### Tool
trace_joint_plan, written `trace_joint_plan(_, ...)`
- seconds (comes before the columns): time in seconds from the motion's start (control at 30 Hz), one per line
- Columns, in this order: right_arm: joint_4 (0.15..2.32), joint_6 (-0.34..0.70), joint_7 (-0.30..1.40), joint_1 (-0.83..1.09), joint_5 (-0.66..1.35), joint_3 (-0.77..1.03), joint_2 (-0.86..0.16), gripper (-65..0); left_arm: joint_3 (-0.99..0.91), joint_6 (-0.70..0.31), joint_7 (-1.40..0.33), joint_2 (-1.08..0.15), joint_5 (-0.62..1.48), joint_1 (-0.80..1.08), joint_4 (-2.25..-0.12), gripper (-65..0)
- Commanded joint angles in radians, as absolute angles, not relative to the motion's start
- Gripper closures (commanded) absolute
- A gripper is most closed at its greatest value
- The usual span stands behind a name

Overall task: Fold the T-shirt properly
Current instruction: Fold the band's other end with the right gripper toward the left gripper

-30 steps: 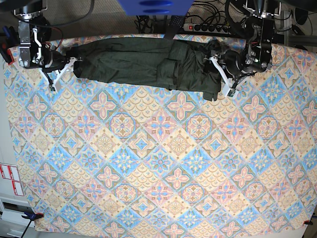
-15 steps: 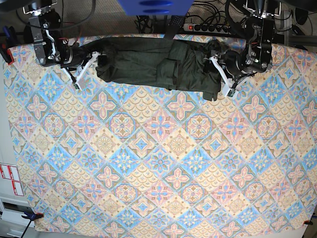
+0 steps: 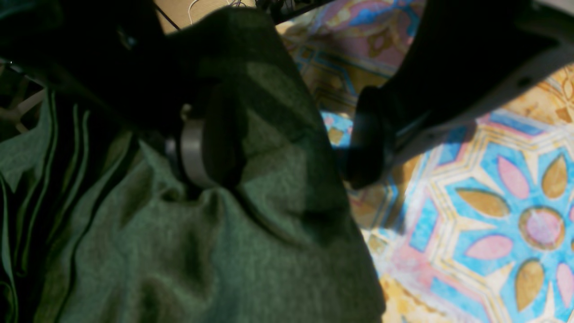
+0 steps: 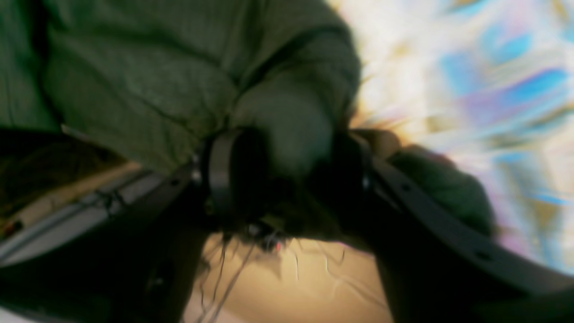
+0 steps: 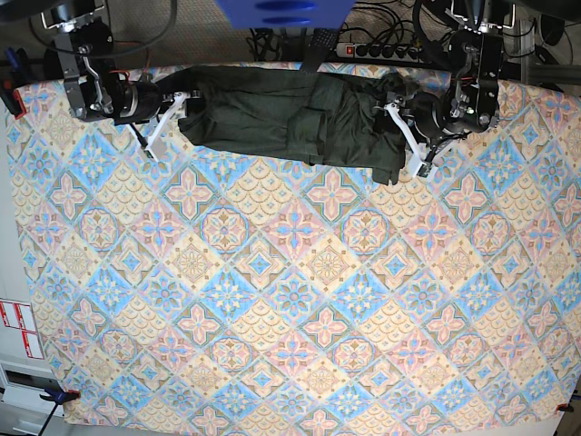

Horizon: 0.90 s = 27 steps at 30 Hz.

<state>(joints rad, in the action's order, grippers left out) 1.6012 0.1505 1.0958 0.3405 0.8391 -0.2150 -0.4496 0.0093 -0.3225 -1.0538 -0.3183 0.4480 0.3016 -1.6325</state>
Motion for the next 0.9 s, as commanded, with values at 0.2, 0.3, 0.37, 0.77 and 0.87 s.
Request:
trace_joint_plan(0.2,1.504,0.154,1.109,0.213,0.845,-0.334,-0.461,-28.6,0.007,-0.325,-1.061,-0.326,0.443,0.303,-1.646,-36.9)
trace_joint_plan(0.3,1.491,0.154,1.109,0.196,0.845,-0.348,-0.461,-22.8,0.005,-0.325,-1.061,-0.326,0.443,0.303,-1.646,-36.9)
trace_joint_plan(0.37,1.491,0.154,1.112,0.188,0.846,-0.346,-0.461,-18.1,0.005,-0.325,-1.061,-0.326,0.443,0.303,-1.646,-36.9)
trace_joint_plan(0.77,1.475,0.154,1.122,0.179,0.846,-0.191,-0.461,-3.4,0.004,-0.325,-1.059,-0.303,0.446,0.297,-1.647,-36.9)
trace_joint_plan(0.87,1.475,0.154,1.124,0.179,0.846,-0.096,-0.461,-3.4,0.004,-0.325,-1.059,-0.278,0.446,0.28,-1.647,-36.9)
